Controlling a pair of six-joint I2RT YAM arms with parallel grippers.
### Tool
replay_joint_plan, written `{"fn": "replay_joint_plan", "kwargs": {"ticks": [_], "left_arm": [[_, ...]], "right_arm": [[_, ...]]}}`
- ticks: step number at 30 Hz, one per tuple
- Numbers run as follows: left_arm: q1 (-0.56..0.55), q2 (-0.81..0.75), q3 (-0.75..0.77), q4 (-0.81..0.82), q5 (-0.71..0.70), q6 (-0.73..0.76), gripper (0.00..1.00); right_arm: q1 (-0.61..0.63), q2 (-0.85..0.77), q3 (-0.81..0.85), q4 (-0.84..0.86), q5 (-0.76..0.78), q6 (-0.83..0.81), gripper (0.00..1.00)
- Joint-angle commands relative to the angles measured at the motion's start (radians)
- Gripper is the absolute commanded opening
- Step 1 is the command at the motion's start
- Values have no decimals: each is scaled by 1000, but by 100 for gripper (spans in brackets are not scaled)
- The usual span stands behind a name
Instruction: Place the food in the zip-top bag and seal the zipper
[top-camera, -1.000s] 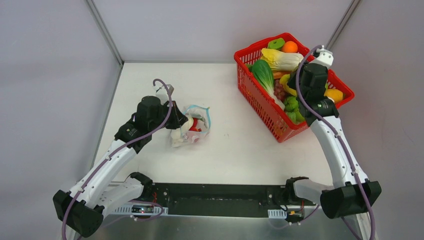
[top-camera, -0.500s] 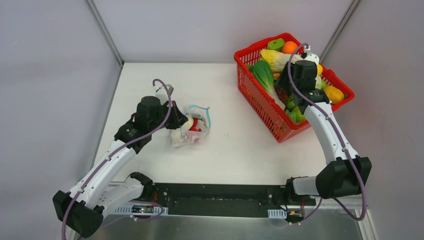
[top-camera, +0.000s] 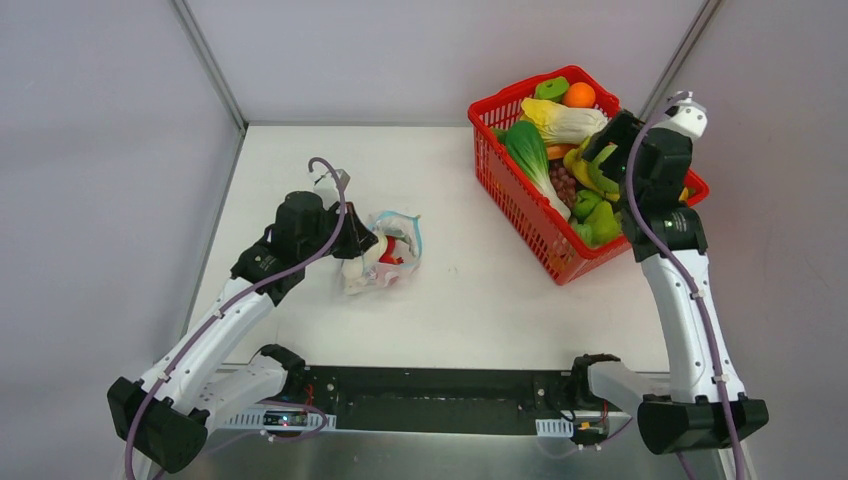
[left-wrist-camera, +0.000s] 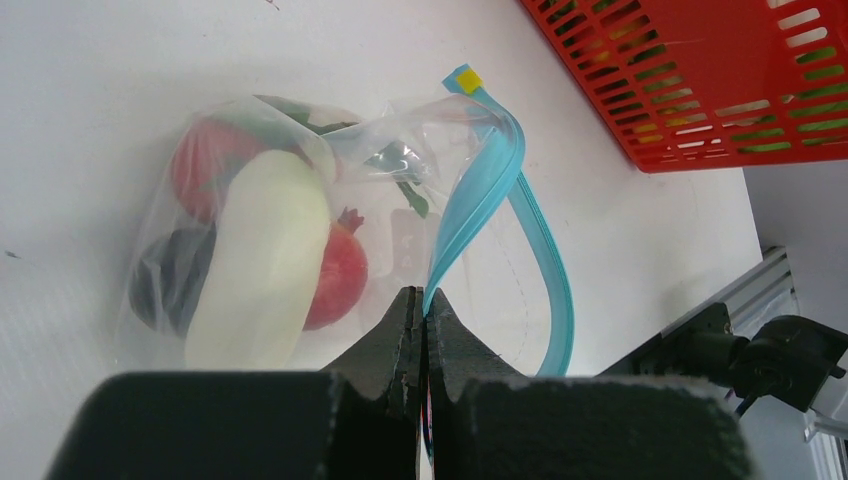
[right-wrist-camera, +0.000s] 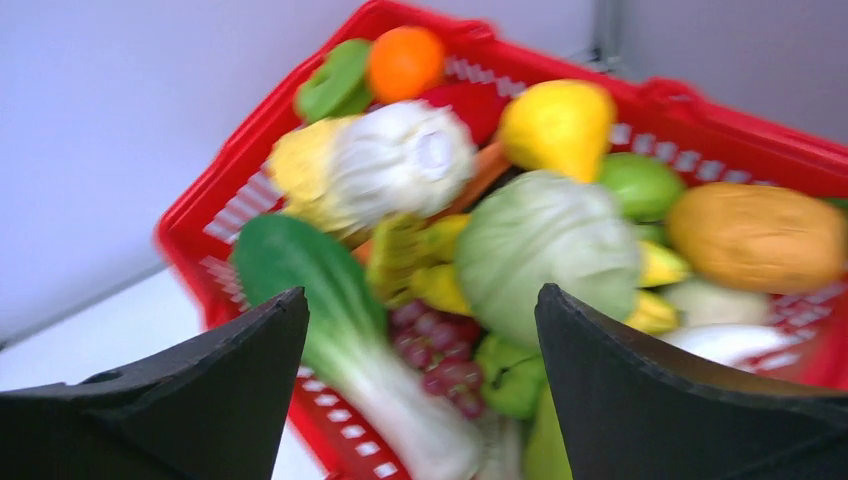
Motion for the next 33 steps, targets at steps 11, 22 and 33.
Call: {"fn": "replay_joint_plan", "kwargs": {"ticks": [11, 22, 33], "left_arm": [[2, 11, 45, 12, 76, 13, 0], [2, 10, 58, 3, 96, 23, 0], [2, -5, 71, -2, 98, 26, 0]], "right_arm": [[-305, 102, -20, 0, -252, 84, 100], [-346, 131, -77, 37, -380, 161, 87], [-347, -25, -89, 82, -346, 159, 25]]}}
